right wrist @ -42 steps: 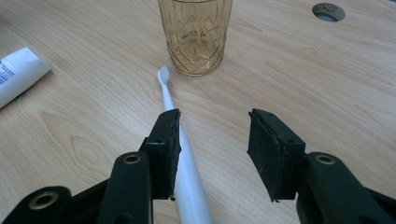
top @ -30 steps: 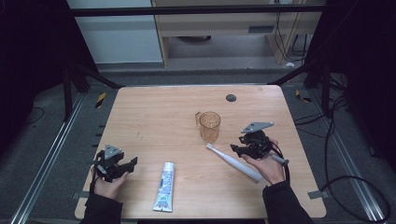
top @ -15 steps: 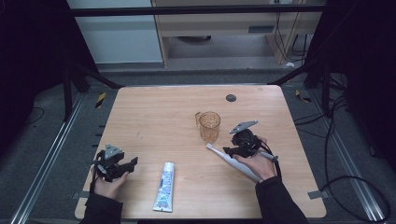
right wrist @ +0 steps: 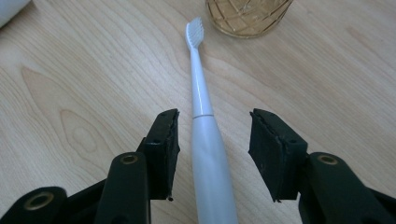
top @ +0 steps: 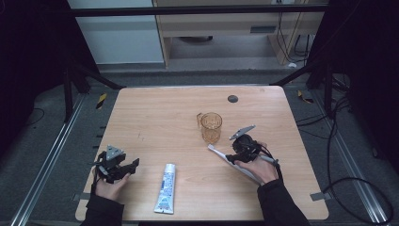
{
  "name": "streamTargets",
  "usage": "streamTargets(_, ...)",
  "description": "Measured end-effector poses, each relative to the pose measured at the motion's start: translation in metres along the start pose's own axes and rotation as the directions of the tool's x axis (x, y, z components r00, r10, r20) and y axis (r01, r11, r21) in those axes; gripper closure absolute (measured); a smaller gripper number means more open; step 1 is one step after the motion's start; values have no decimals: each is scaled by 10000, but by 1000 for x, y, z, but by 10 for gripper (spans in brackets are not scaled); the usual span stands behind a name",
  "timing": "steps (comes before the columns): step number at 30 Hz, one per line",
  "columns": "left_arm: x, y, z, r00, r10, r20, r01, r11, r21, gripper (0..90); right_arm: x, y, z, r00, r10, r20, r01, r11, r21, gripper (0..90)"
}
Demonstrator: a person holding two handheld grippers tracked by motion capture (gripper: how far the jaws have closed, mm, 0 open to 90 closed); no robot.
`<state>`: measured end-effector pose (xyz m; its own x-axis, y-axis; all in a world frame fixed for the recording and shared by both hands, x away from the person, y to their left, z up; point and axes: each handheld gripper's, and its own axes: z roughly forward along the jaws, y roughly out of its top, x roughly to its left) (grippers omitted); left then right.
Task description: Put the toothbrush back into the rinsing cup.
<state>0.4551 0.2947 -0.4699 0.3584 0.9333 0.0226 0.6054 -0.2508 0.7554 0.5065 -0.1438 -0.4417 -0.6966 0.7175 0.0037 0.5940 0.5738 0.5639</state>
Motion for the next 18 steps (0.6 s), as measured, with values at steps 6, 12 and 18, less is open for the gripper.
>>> streamTargets(6, 0, 0, 0, 10000, 1, 5, -1, 10000, 14, 380, 0, -2, 7, 9999, -19, -113, 23, 9994, 354, 523)
streamTargets(12, 0, 0, 1, 10000, 10, 6, -10, 10000, 29, 379, -1, -3, 14, 9998, -26, -198, 39, 9976, 691, 528)
streamTargets(18, 0, 0, 1, 10000, 5, 5, -5, 10000, 36, 379, -1, -4, 21, 9997, 13, -261, 11, 9958, 918, 534)
